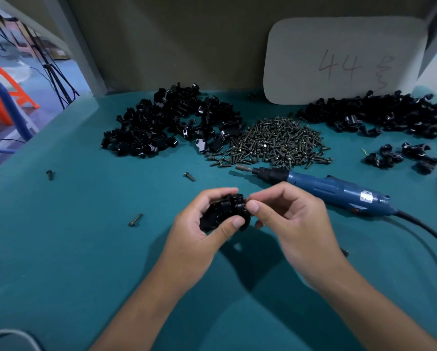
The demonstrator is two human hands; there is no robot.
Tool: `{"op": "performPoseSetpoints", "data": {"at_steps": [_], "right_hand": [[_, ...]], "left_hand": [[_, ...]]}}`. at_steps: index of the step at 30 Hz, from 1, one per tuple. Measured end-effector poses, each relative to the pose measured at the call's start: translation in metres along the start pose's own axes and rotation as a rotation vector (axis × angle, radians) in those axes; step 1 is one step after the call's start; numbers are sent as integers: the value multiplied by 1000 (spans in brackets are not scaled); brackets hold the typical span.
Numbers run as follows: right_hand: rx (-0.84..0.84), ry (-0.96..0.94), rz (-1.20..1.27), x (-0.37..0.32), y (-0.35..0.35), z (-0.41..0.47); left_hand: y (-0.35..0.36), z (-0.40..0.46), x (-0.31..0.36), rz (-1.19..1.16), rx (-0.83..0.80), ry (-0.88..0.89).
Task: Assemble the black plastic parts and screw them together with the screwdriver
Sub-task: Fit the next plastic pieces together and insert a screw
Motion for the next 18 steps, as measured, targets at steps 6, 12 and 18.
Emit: {"op": "performPoseSetpoints", "data": {"at_steps": [6, 12, 18], "right_hand": [[72, -105, -91, -7, -3, -5], [64, -250, -184, -11, -1, -8], [39, -291, -181, -13, 1, -7]], "left_hand": [[1, -2, 2, 42, -16, -29], [1, -2, -2, 9, -6, -61], [5, -1, -6, -168, 10, -111]]}}
Point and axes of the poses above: each hand's wrist, its own z-axis towards the middle knuckle, its own y-axis out of the palm, x = y × z, the point moved 7 cm from there along z, towards the middle knuckle, and after that the axes turned 8 degrees about y, right-handed, at the moved point
